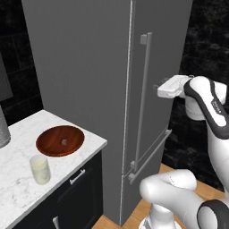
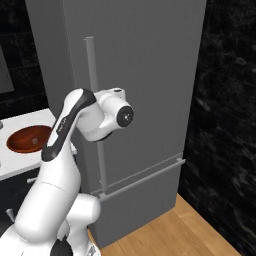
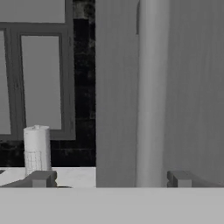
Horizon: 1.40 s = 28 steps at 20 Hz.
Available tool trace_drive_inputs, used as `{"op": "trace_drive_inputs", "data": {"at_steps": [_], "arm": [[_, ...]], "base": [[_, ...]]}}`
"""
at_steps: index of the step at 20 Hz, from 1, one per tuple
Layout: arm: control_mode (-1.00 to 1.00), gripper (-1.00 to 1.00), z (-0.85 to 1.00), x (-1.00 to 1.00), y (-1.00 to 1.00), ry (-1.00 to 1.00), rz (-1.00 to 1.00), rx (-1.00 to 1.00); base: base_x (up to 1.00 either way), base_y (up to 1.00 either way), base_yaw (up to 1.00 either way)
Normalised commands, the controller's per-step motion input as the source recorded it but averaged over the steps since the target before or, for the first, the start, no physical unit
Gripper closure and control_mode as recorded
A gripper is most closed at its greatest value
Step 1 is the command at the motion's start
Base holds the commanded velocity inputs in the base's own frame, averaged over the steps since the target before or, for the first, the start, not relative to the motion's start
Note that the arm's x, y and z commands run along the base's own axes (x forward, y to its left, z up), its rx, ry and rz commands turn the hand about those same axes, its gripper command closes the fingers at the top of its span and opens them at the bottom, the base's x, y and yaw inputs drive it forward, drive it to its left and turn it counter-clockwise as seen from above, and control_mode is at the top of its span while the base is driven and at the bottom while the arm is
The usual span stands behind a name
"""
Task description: Grab a lemon wedge from the fridge and one ice cube from the ice bowl, and put them in the glass of lemonade.
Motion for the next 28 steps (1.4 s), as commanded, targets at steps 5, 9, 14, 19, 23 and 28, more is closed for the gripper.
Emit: {"op": "trace_drive_inputs", "data": {"at_steps": [5,9,14,19,23,28], "arm": [[-1.0,-1.0,0.0,0.44,0.0,0.0,0.01,-0.01],[-1.0,-1.0,0.0,0.44,0.0,0.0,0.0,0.0],[-1.0,-1.0,0.0,0.28,0.01,0.02,0.0,0.0],[-1.0,-1.0,0.0,0.35,0.02,0.0,0.0,0.0],[-1.0,-1.0,0.0,0.2,0.19,0.0,0.0,0.0],[-1.0,-1.0,0.0,0.23,0.26,0.0,0.0,0.0]], "base": [[0.0,0.0,0.0],[0.0,0.0,0.0],[0.0,0.0,0.0],[0.0,0.0,0.0],[0.0,0.0,0.0],[0.0,0.0,0.0]]}}
